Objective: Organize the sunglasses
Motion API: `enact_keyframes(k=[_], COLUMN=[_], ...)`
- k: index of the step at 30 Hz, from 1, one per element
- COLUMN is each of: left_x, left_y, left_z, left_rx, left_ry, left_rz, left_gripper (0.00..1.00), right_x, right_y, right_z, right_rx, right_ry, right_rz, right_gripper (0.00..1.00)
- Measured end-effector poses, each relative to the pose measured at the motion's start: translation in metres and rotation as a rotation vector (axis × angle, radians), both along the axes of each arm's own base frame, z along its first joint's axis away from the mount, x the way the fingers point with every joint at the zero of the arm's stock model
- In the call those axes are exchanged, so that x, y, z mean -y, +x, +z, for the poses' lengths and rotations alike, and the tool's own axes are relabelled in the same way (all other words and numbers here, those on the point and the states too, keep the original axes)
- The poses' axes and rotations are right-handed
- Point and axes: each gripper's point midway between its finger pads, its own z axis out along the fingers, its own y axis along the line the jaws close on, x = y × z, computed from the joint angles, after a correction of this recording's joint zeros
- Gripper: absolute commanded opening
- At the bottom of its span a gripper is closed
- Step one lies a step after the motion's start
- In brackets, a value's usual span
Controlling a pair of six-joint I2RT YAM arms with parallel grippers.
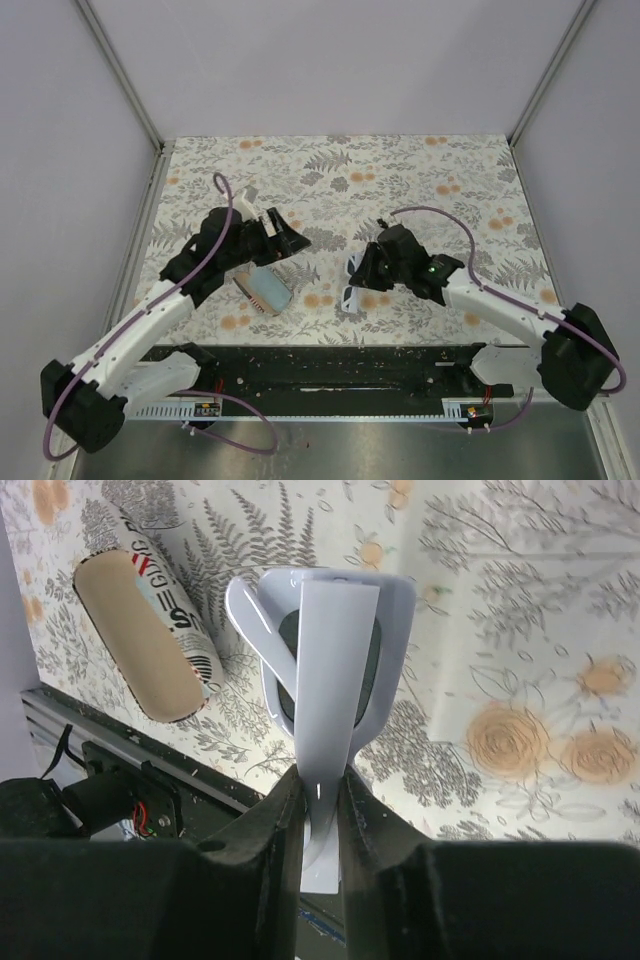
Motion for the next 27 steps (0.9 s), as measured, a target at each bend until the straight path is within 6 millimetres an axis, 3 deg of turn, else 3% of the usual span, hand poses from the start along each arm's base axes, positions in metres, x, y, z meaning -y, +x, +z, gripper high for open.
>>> enact_keyframes(k=[4, 8, 10, 16, 21, 27], left_x=[-0.047, -0.099, -0.122, -0.182, -0.2, -0.205], left_y=[-0.01, -0.026, -0.031, -0.049, -0.059, -0.067], left_z=[-0.013, -0.054, -0.064, -0.059, -0.08, -0.11], left_rx=[-0.049, -0.173, -0.207, -0.186, -0.262, -0.367], left_ry=[0.065, 0.142, 0.169, 0.18, 0.209, 0.251], left_rz=[0.157, 0.349, 0.444, 0.722, 0.832, 0.862], left_gripper=[0.83, 0.8, 0.8, 0.77, 0.74, 0.73], right_x=[-0.026, -0.065, -0.085, -0.143, -0.19, -0.212], right_y=[0.017, 0.036, 0.039, 0.031, 0.013, 0.007], right_z=[0.011, 0.026, 0.029, 0.028, 0.014, -0.01], right_rx=[0.032, 0.088, 0.111, 0.145, 0.162, 0.146], right_ry=[-0.048, -0.077, -0.084, -0.134, -0.19, -0.253], right_rz=[0.128, 0.278, 0.351, 0.57, 0.74, 0.835], right_gripper=[0.0, 0.0, 0.0, 0.0, 0.0, 0.0])
